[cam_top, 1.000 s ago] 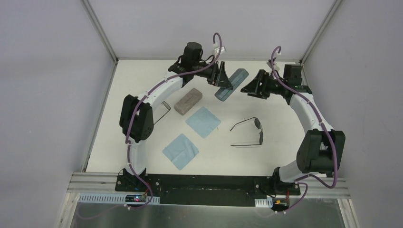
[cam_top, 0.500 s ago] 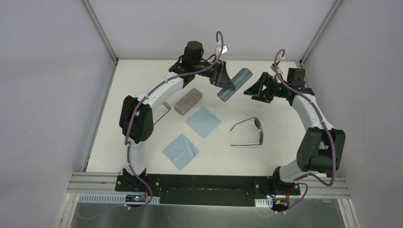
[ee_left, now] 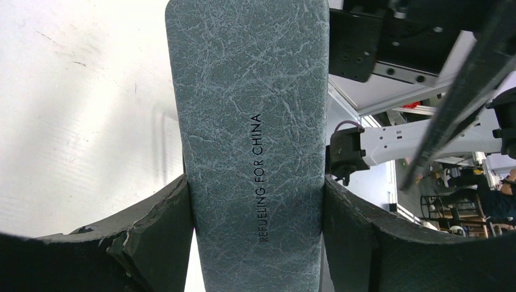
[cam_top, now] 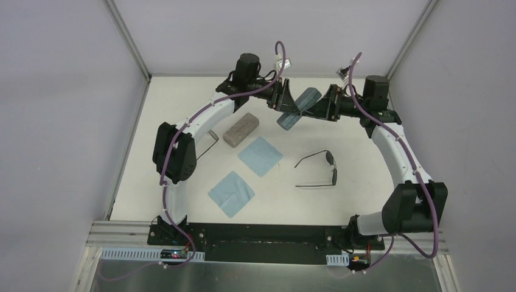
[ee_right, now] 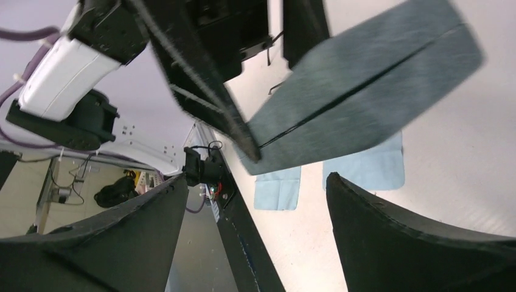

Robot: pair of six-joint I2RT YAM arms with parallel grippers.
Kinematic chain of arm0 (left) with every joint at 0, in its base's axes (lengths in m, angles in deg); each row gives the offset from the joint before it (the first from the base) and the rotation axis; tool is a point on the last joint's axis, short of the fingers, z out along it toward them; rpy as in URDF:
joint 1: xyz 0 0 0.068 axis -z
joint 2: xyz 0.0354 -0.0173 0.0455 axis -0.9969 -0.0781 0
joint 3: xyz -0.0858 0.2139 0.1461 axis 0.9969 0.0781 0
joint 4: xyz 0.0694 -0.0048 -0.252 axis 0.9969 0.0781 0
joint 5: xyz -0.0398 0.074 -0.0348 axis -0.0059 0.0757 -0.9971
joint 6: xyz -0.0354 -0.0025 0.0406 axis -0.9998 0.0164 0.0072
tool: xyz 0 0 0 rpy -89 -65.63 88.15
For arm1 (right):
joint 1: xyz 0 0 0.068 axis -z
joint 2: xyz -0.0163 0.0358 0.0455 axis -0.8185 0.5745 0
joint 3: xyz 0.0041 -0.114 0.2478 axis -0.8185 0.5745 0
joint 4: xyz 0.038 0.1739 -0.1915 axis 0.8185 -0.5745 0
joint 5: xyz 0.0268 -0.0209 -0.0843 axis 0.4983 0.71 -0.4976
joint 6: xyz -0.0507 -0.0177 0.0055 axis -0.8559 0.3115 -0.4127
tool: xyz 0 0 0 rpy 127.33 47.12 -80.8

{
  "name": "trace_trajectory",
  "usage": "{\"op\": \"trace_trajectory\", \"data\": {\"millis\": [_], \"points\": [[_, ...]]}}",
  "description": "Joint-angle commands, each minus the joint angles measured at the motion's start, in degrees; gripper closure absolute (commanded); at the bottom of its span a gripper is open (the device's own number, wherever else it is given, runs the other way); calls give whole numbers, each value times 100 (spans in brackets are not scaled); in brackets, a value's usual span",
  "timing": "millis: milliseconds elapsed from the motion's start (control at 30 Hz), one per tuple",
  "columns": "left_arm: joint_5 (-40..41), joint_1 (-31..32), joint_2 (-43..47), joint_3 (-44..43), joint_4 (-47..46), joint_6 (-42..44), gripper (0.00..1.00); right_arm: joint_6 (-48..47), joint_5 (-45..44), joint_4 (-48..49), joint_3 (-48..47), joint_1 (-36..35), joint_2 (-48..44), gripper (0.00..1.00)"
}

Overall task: Organize the sunglasses
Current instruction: Open the sunglasses case.

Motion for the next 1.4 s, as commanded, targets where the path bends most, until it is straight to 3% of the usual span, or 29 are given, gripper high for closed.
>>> {"op": "trace_trajectory", "data": {"millis": [0, 400, 767, 1100, 1367], "points": [[-147, 3, 305, -107, -252, 133, 100, 317, -358, 311, -268, 69, 305, 15], [-522, 2, 345, 8, -333, 142, 100, 777, -684, 739, 221, 460, 585, 22], [-565, 18, 311, -31, -370, 107, 100, 772, -311, 1018, 105, 220, 558, 16], [-627, 38, 294, -86, -433, 71, 100, 709, -541, 831, 30, 121, 701, 15], [-830, 44, 337, -216, -692, -79, 100, -70, -1706, -313, 218, 303, 959, 19]]}}
